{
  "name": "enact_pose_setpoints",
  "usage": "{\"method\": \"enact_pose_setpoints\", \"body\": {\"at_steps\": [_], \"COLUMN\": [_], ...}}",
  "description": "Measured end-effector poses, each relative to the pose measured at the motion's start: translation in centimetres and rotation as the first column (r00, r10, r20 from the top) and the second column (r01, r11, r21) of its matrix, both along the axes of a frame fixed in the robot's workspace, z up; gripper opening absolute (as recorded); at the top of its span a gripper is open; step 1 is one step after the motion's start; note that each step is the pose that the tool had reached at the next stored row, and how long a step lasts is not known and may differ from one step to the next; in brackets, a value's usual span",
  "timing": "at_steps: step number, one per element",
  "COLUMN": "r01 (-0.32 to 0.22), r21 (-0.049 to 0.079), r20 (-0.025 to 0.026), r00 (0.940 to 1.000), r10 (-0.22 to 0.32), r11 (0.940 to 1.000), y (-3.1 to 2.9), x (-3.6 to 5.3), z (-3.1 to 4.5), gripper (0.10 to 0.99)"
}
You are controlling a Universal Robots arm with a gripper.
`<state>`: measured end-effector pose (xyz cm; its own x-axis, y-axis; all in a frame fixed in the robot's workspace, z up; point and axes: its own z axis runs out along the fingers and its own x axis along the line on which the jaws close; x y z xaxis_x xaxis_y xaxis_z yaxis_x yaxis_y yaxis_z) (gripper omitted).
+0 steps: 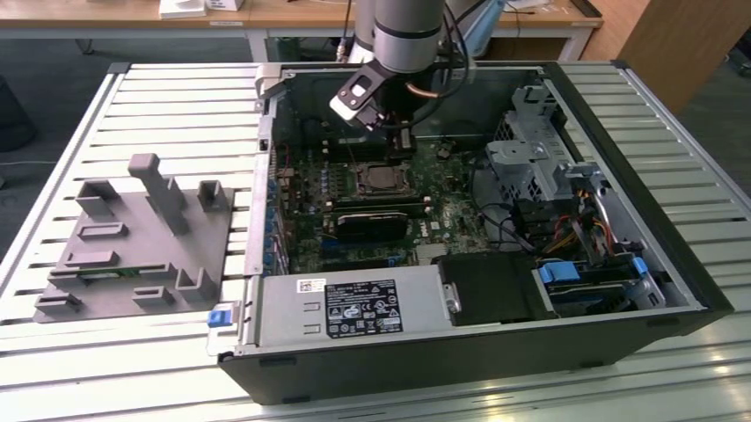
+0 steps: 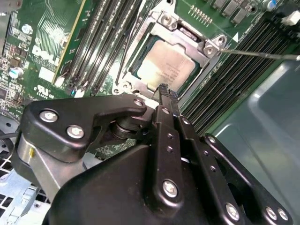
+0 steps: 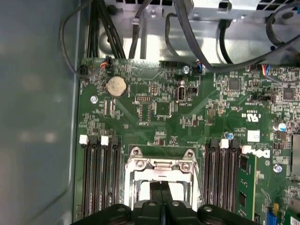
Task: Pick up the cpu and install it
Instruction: 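Close the cpu cover, then install the first cpu locking lever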
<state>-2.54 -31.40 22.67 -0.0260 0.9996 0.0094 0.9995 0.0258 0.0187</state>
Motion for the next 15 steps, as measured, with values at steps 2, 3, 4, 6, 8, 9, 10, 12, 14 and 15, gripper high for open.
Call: {"method": "enact_pose_setpoints", "body": {"at_steps": [2,3,4,6,8,9,10,12,14,15], "r01": [0.0,0.0,0.0,0.0,0.0,0.0,0.0,0.0,0.0,0.0], "r21": [0.0,0.0,0.0,0.0,0.0,0.0,0.0,0.0,0.0,0.0], "r20": [0.0,0.0,-0.0001,-0.0001,-0.0001,-0.0001,0.0,-0.0001,0.0,0.0], "r00": [1.0,1.0,1.0,1.0,1.0,1.0,1.0,1.0,1.0,1.0], "r10": [0.0,0.0,0.0,0.0,0.0,0.0,0.0,0.0,0.0,0.0], "r11": [1.0,1.0,1.0,1.0,1.0,1.0,1.0,1.0,1.0,1.0], "y": [0.0,0.0,-0.01,-0.01,-0.01,-0.01,-0.01,-0.01,-0.01,-0.01], "x": [-0.19,-0.25,-0.32,-0.43,-0.55,-0.61,-0.68,-0.78,-0.87,-0.9], "z": [-0.02,-0.02,-0.03,-0.05,-0.07,-0.08,-0.09,-0.11,-0.12,-0.13], "gripper": [0.106,0.106,0.106,0.106,0.106,0.106,0.106,0.106,0.106,0.106]}}
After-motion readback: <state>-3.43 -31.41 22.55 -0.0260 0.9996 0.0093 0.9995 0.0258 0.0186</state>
